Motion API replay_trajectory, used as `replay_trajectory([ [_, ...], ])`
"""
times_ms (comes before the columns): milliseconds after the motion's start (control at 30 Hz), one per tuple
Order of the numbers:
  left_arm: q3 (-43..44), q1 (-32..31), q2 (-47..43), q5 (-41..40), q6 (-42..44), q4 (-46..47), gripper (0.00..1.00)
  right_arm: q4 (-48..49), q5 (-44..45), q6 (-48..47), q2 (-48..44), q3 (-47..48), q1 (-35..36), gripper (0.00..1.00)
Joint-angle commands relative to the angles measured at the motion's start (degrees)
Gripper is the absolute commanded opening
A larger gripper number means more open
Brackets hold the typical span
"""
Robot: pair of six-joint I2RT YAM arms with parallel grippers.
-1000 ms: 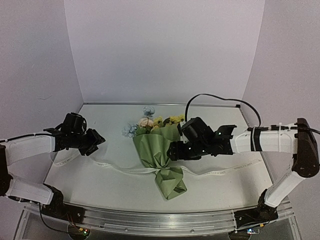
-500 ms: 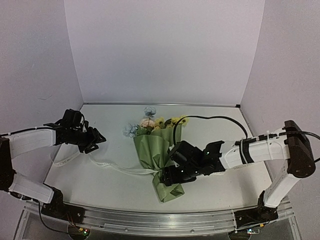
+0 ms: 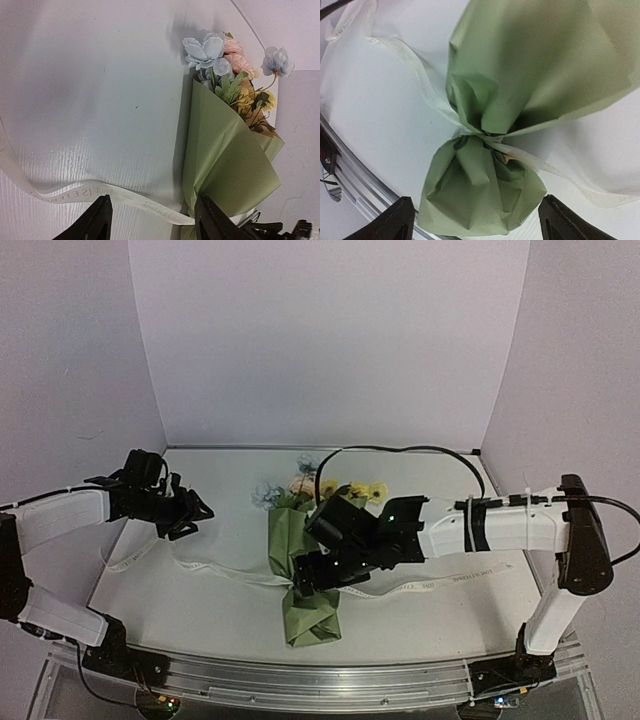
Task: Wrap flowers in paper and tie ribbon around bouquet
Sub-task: Pick up the left side of the half-tied ribbon.
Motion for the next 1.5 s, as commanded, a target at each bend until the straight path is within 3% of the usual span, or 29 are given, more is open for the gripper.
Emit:
replay_trajectory([
  [0, 2.7, 0.4, -4.3, -7.2, 0.1, -4.9, 0.58, -6.5, 1.3, -14.8, 0.3, 13.6, 0.0, 0.89],
  [167, 0.6, 0.4, -5.1, -10.2, -0.8, -7.4, 0.55, -8.6, -1.3, -23.0, 13.9, 32.4, 0.0, 0.82],
  [267, -1.5, -1.1, -4.6, -10.2, -2.0, -8.3, 0.55, -8.6, -1.6, -25.0, 19.3, 38.8, 0.0, 0.80],
  [367, -1.3, -6.5, -4.4, -14.6, -4.3, -10.2, 0.55, -8.5, -2.2, -26.0, 21.3, 41.5, -0.2, 0.78],
  [533, -0.4, -14.7, -2.2, -22.4, -5.7, -13.3, 0.52, -5.7, -1.8, -25.5, 18.1, 34.6, -2.3, 0.74],
  [733, -1.2, -18.7, 2.7, -20.5, -11.5, -11.8, 0.50, -0.8, -1.8, -24.0, 11.7, 25.9, -5.6, 0.73],
  [900, -4.0, -18.9, 5.8, -19.5, -16.4, -4.7, 0.50, 1.2, -1.6, -23.3, 9.6, 23.2, -5.8, 0.72],
  [1167, -4.0, -18.8, 10.7, -26.0, -21.4, 0.0, 0.46, 2.1, -0.7, -22.4, 8.1, 21.4, -5.9, 0.70],
  [1467, -4.5, -18.2, 14.7, -28.3, -20.2, 2.8, 0.26, 2.8, -1.4, -21.6, 7.4, 20.9, -5.8, 0.67],
])
